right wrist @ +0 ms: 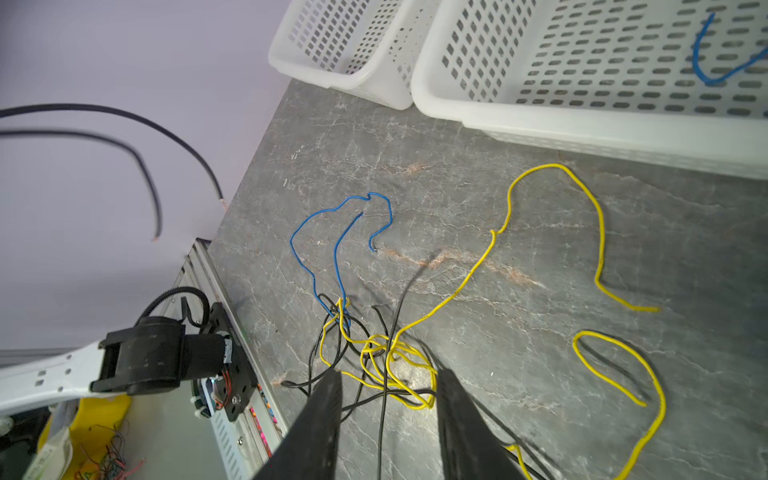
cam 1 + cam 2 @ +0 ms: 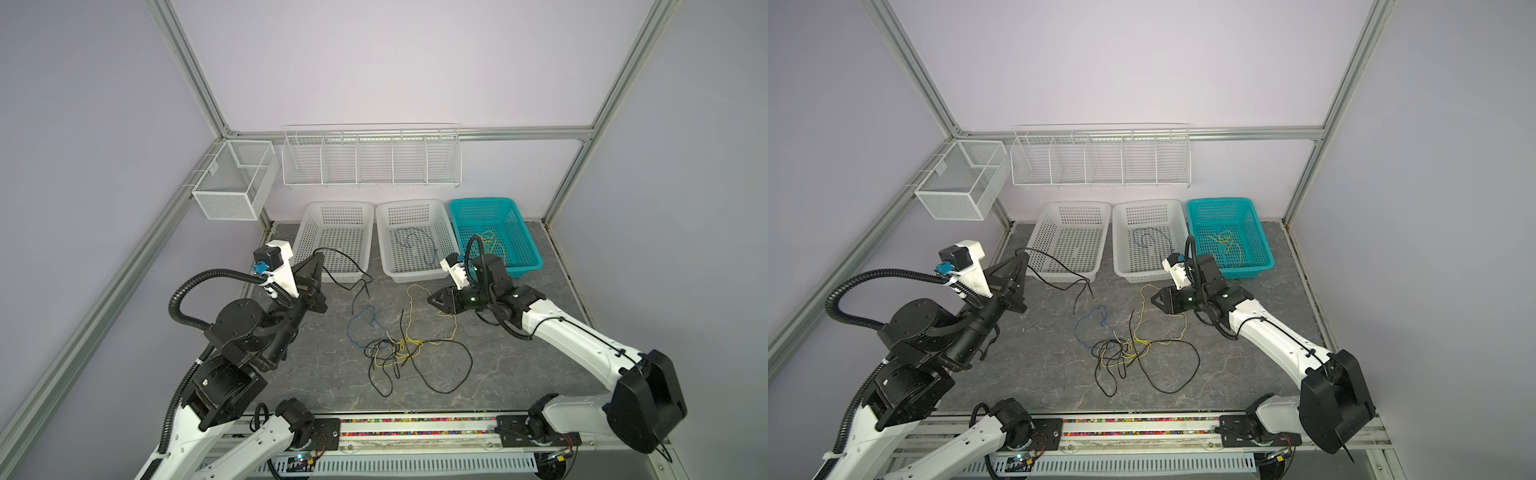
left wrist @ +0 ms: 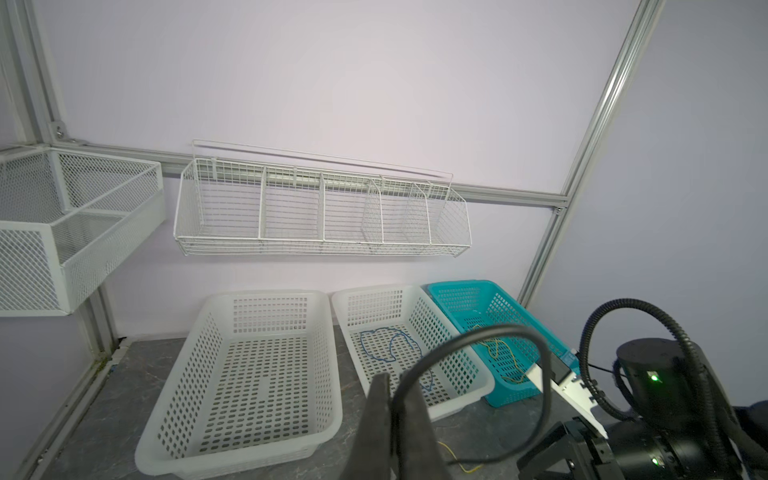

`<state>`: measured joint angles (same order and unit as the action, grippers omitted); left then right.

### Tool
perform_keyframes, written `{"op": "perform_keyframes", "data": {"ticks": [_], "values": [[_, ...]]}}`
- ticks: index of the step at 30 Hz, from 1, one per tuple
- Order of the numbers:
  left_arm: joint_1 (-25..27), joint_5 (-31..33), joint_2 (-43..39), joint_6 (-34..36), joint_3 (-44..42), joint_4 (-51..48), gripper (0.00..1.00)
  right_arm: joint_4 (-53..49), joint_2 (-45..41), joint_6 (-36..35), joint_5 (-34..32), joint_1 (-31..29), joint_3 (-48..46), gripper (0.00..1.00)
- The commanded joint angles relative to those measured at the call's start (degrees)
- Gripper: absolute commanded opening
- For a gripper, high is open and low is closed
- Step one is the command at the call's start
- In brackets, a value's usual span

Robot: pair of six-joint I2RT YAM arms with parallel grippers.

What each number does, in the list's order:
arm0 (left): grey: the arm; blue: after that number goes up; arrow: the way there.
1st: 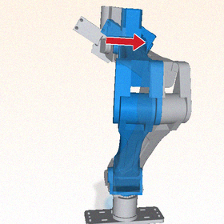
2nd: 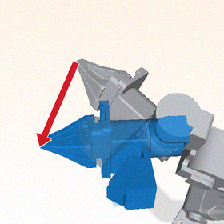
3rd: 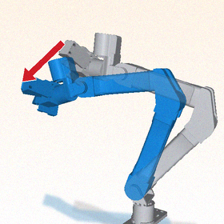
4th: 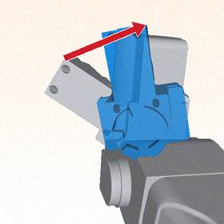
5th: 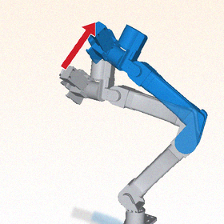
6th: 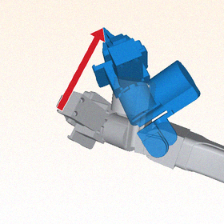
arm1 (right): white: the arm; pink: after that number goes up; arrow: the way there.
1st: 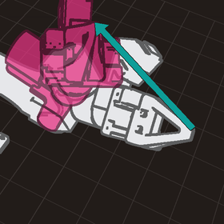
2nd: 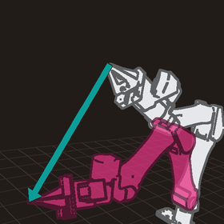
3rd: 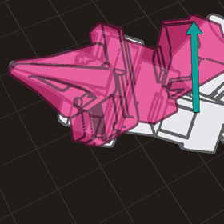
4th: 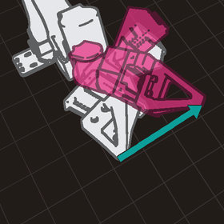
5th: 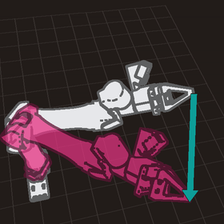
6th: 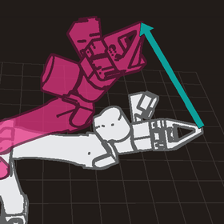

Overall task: Untangle the cables
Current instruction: 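Carry the black wire with the left gripper over the white basket nearest it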

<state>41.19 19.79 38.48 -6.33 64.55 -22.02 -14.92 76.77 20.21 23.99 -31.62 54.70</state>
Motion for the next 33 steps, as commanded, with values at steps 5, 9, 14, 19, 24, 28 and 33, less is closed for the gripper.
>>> {"op": "perform_keyframes", "data": {"ticks": [5, 9, 14, 19, 24, 28, 33], "values": [[-0.31, 8.44, 7.40, 11.39, 2.94, -1.22, 0.00, 6.20, -4.46, 0.40, -7.32, -0.20, -5.80, 0.55], [-3.67, 8.64, 11.54, 15.37, 3.22, 2.28, 0.00, 10.12, -8.04, 1.57, -9.04, -0.24, -10.28, 0.65], [-9.20, 6.89, 17.91, 18.29, 4.55, 7.85, 0.00, 12.63, -10.32, 2.03, -9.98, -0.95, -13.18, 0.89], [-12.27, 5.03, 24.51, 18.55, 7.49, 11.39, 0.00, 12.92, -11.18, 1.00, -14.21, -2.96, -13.69, 0.97], [-14.42, 5.52, 30.70, 21.20, 10.60, 14.38, 0.00, 12.72, -12.08, -0.12, -17.97, -5.33, -13.91, 1.00], [-17.04, 6.14, 36.36, 22.76, 12.11, 17.02, 0.00, 13.69, -12.70, -0.24, -18.76, -6.27, -14.56, 0.99], [-20.99, 6.14, 43.02, 21.83, 14.08, 17.99, 0.00, 14.72, -12.91, -0.43, -18.64, -6.88, -15.06, 0.99]]}}
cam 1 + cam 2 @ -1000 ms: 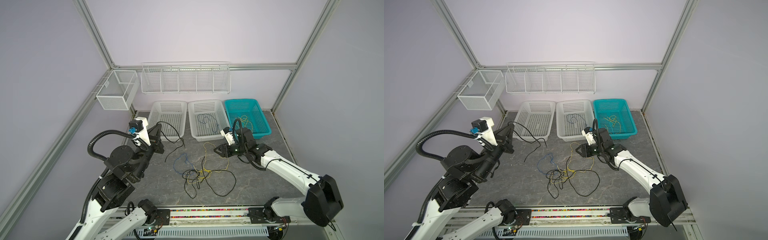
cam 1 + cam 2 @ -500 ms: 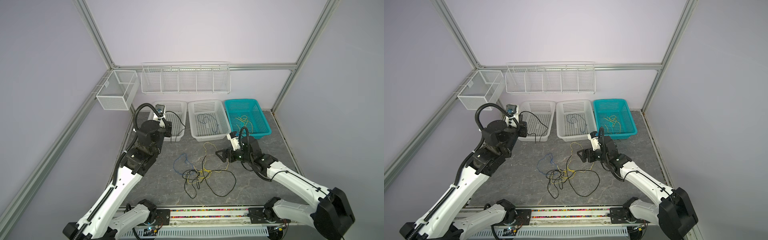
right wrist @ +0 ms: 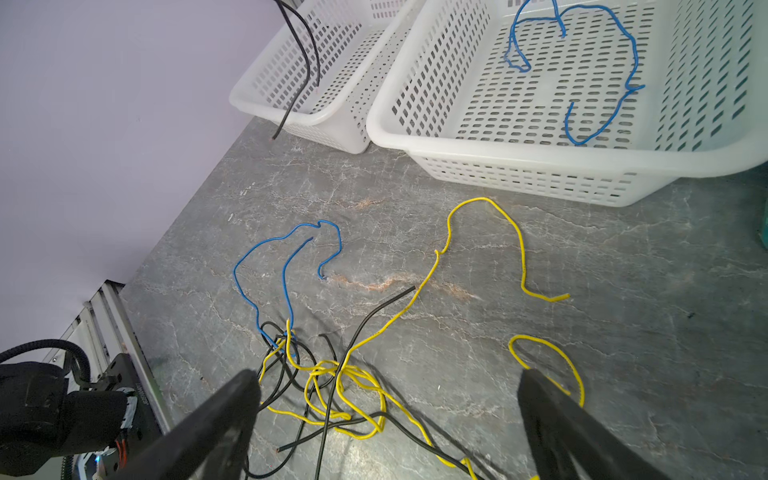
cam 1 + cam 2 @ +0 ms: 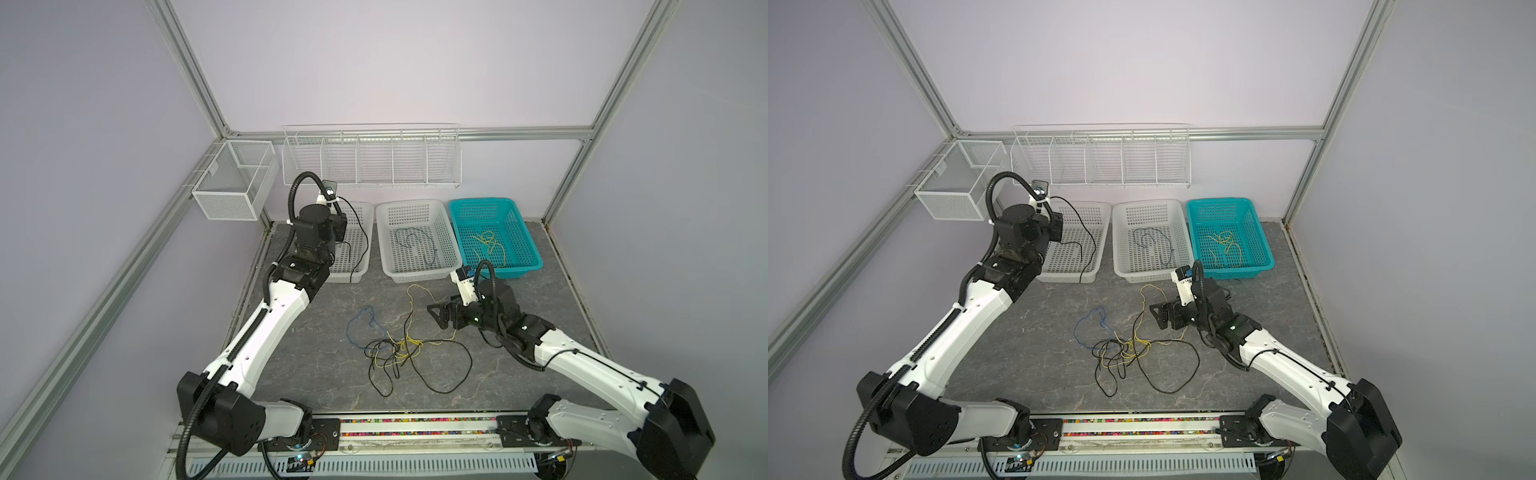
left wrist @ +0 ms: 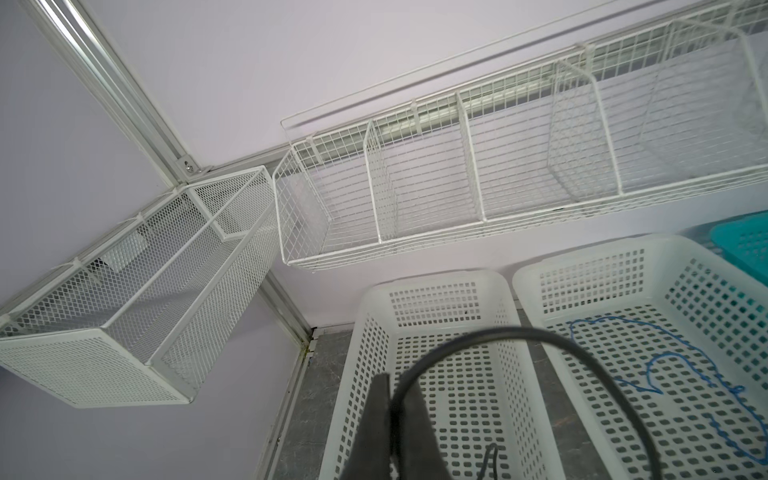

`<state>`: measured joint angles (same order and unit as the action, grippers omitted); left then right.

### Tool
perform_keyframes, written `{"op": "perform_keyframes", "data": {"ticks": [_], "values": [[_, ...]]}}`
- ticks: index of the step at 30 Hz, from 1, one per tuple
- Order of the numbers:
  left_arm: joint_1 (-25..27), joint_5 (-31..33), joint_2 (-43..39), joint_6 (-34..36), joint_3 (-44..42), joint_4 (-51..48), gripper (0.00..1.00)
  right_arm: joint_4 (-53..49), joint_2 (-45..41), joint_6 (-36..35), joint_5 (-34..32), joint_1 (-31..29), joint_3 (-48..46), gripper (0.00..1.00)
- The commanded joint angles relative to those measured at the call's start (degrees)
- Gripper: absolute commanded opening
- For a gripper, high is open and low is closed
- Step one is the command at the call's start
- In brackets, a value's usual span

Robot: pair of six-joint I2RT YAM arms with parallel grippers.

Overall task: Untangle the cables
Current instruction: 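Carry the black wire with the left gripper over the white basket nearest it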

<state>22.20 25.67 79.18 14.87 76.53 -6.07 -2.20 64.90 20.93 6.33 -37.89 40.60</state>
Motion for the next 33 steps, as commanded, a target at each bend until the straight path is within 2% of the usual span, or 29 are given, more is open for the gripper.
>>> {"op": "perform_keyframes", "data": {"ticks": [1, 13, 19, 23, 33], "values": [[-2.90, 0.39, 3.53, 0.51, 2.14, 2.50, 0.00, 2.02, -1.02, -1.24, -0.97, -0.64, -0.96, 0.99], [-5.81, 4.33, 13.06, 2.89, -0.34, 9.05, 0.00, 2.20, -1.36, -1.99, -0.39, -1.82, -0.65, 0.99], [-6.79, 9.41, 17.84, 2.56, -1.06, 6.09, 0.00, 2.04, -1.54, -2.47, -0.77, -2.01, -0.70, 0.99], [-7.73, 9.23, 18.34, 0.46, -3.15, 4.85, 0.00, 2.11, -1.10, -2.47, -0.70, -2.28, -0.52, 0.99], [-8.12, 4.47, 18.12, -5.36, -2.75, -1.94, 0.41, 1.68, -0.74, -2.65, -1.41, -2.45, -0.26, 0.99]]}}
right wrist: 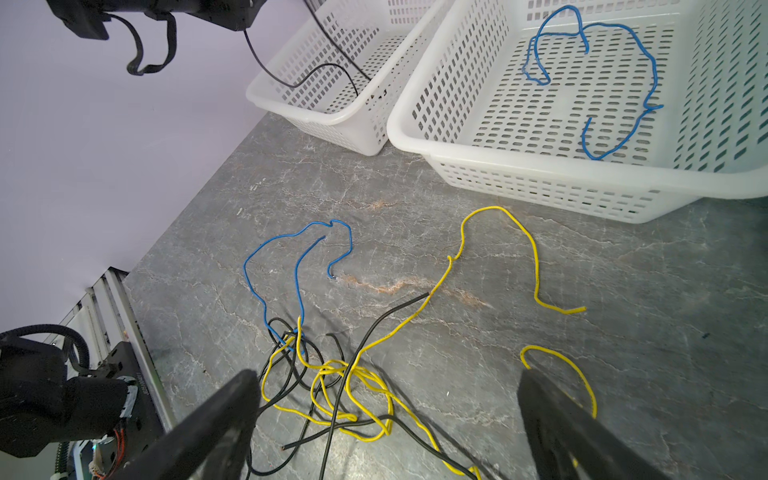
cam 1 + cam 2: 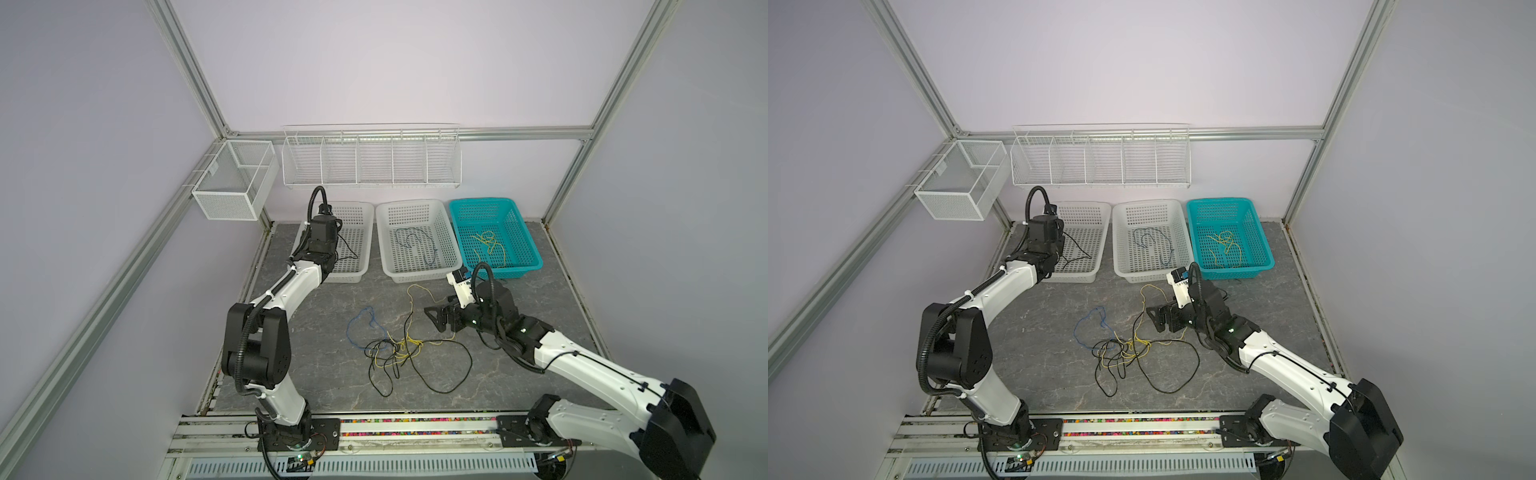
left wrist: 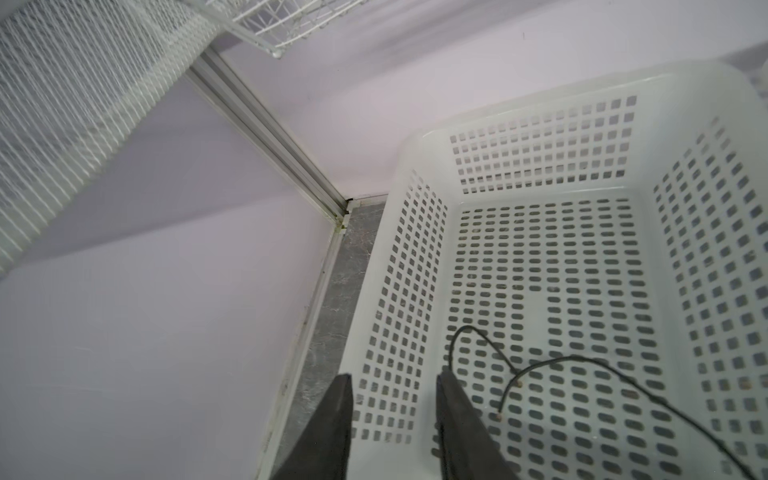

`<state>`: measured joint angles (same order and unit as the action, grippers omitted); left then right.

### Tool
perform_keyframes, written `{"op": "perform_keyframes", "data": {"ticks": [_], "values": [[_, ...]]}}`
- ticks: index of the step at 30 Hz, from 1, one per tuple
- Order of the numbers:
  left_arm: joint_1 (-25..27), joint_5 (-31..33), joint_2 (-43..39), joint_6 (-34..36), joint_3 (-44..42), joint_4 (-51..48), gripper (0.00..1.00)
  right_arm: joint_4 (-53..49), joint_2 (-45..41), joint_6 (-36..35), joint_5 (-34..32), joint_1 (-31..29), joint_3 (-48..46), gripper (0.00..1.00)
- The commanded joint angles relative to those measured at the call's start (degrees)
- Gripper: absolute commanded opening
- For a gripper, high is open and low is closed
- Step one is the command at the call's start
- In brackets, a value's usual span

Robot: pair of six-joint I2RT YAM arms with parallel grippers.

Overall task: Untangle the cables
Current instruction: 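Carry the black wire with the left gripper over the white basket nearest it, then open the left gripper to drop the black wire into the white basket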

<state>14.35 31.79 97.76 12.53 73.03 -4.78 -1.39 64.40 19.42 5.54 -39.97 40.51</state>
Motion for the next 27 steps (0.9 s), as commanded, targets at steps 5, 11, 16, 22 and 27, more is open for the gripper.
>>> {"op": "perform_keyframes", "data": {"ticks": [5, 11, 16, 22, 27], "values": [[-0.29, -4.60, 0.37, -8.26, 5.46, -11.41, 0.59, 0.82, -0.01, -1.23, -0.92, -0.54, -0.08, 0.99], [-0.50, -8.55, 3.15, -13.60, 12.87, -24.26, 0.69, 0.25, 0.46, -1.23, -1.10, -0.68, 0.36, 0.99], [-1.77, -13.24, 7.83, -20.26, 21.18, -38.08, 0.72, -0.28, -0.13, -1.23, -1.31, -0.67, 0.45, 0.99], [-2.25, -17.70, 8.49, -24.24, 24.76, -45.45, 0.78, -0.52, -0.42, -1.26, -0.94, -0.81, 0.64, 0.99], [-4.12, -23.09, 8.07, -28.41, 27.38, -49.54, 0.83, -0.72, -0.29, -1.31, -0.85, -0.93, 0.81, 0.99]]}}
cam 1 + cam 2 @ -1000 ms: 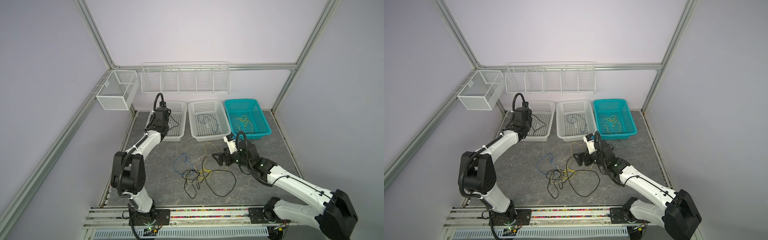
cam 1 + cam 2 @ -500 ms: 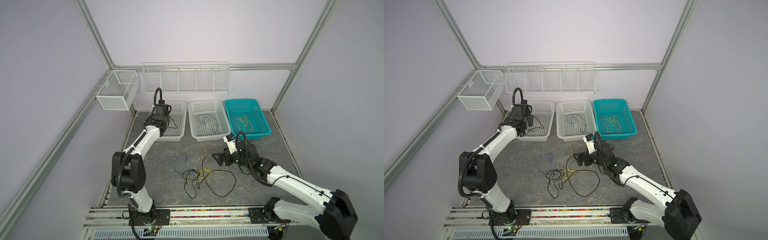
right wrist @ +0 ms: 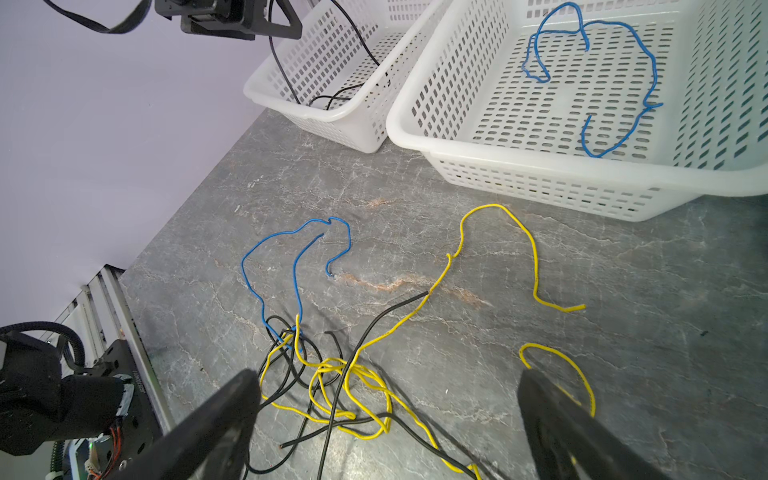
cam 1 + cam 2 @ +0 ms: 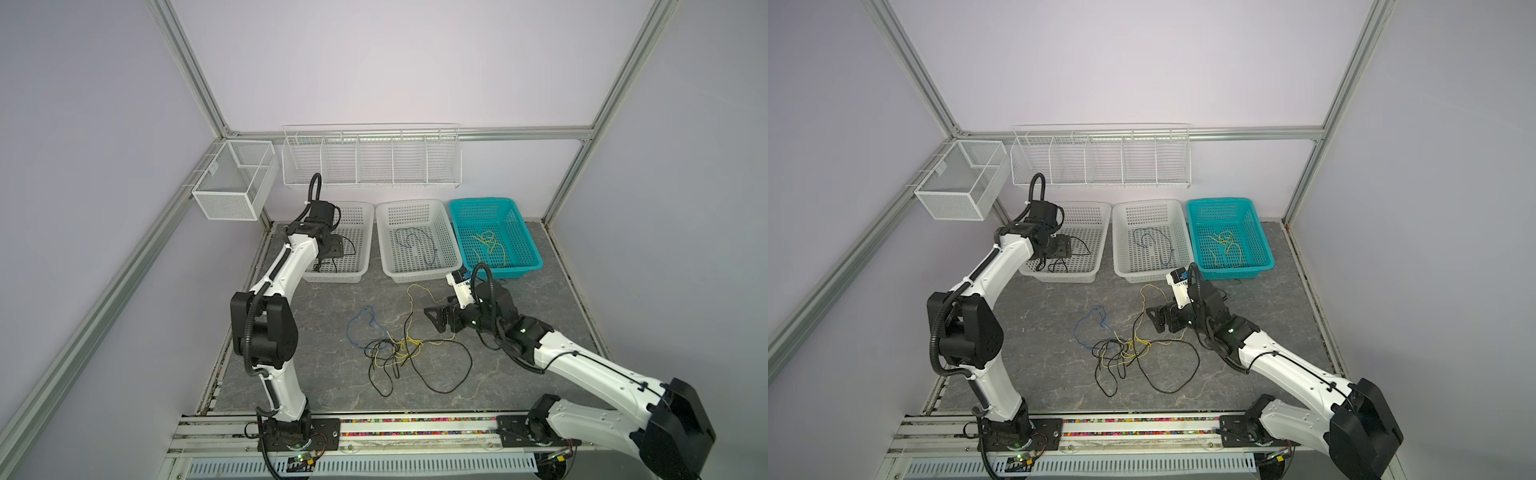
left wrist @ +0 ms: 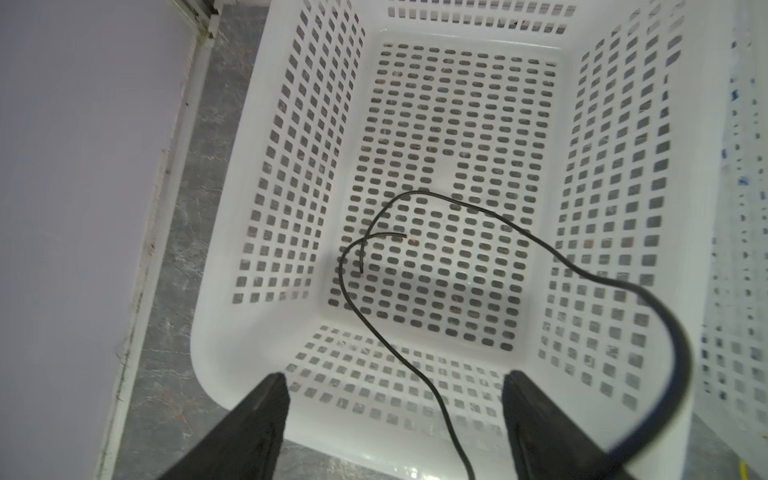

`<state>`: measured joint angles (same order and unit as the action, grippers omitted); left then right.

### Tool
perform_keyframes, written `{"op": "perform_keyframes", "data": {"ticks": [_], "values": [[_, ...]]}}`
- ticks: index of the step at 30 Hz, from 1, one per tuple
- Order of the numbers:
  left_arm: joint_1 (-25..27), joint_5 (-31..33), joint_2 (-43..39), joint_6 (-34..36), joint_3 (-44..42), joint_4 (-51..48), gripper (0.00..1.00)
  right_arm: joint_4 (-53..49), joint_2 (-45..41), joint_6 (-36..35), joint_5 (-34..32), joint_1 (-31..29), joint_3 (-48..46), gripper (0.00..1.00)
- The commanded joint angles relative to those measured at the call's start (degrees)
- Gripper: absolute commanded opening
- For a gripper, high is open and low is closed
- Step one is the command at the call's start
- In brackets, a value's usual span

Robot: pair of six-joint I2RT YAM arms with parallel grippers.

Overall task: Untangle the cables
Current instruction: 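Open the left gripper to drop the black wire into the white basket, then draw the left gripper back from the basket toward the robot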

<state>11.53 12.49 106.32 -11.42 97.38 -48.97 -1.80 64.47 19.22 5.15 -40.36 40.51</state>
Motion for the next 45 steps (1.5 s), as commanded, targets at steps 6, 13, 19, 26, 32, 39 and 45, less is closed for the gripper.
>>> {"op": "perform_keyframes", "data": {"ticks": [6, 13, 19, 26, 32, 39, 45], "values": [[-4.48, -10.05, 0.13, -10.21, 6.18, -8.92, 0.86, -0.68, 0.03, -1.08, -0.69, -0.60, 0.95, 0.99], [-6.72, -12.75, 4.35, -11.52, 14.67, -16.72, 0.86, -0.75, 0.57, -1.29, -0.78, -0.81, 1.15, 0.99], [-7.12, -11.70, 0.14, -13.81, 12.67, -13.72, 0.86, -1.16, 0.92, -1.47, -1.33, -0.88, 1.41, 0.99], [-7.14, -10.14, -15.59, -17.44, -2.40, -3.75, 0.86, -10.42, 4.08, -1.50, -13.05, -0.83, 5.32, 0.98], [-7.05, -10.85, -33.74, -20.40, -21.60, 5.20, 0.89, -22.95, 4.85, 1.95, -18.51, -0.86, 8.49, 0.98], [-5.25, -12.45, -51.06, -19.26, -36.30, 7.13, 1.00, -33.73, -3.47, 9.23, -18.13, -1.87, 2.80, 0.98], [-0.87, -7.67, -59.08, -14.51, -41.14, 3.45, 1.00, -37.61, -7.86, 14.72, -18.56, -4.17, -2.01, 0.99]]}}
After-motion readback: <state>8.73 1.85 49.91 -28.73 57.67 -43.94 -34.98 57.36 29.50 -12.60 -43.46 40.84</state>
